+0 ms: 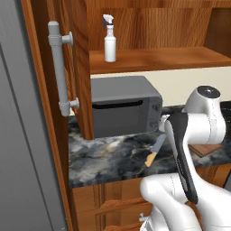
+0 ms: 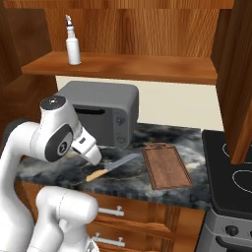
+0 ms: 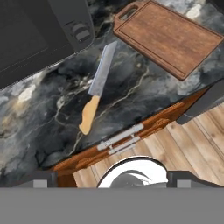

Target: Move the cutting board and knife to the sink. Then move spray from the cabinet to the counter.

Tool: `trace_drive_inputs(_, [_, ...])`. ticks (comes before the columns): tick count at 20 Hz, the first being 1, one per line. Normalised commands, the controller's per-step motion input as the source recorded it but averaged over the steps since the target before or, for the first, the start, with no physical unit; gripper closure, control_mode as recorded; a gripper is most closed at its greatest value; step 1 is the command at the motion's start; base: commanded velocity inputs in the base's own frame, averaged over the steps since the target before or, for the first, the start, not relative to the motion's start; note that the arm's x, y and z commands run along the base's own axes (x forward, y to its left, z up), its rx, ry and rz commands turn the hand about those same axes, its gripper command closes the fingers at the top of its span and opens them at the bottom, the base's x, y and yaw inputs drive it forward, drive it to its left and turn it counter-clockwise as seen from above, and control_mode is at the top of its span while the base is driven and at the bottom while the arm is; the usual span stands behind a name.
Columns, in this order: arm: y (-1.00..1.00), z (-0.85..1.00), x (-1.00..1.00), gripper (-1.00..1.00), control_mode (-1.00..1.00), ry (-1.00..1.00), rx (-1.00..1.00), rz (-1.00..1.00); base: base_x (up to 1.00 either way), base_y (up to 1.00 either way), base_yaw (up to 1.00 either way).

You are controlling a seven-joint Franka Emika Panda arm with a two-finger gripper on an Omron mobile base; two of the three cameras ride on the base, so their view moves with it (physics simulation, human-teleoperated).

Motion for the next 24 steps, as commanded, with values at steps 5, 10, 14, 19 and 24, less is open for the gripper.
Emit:
trace_drive_inputs(5, [0.00,-0.07,0.00,-1.00,-1.00,0.01,0.00,-0.01,0.00,0.00,0.00])
trace_drive_inputs(10, [0.00,-0.31,0.16,-1.00,-1.00,0.03,0.04,0.05,0.00,0.00,0.00])
trace_drive_inputs(14, [0.00,-0.16,0.13,-1.00,-1.00,-0.03,0.01,0.02,0.00,0.00,0.00])
trace_drive_inputs(19, [0.00,-0.16,0.17,-1.00,-1.00,-0.01,0.00,0.00,0.00,0.00,0.00])
trace_drive_inputs(24, [0.00,-0.18,0.13,-1.00,-1.00,0.00,0.00,0.00,0.00,0.00,0.00])
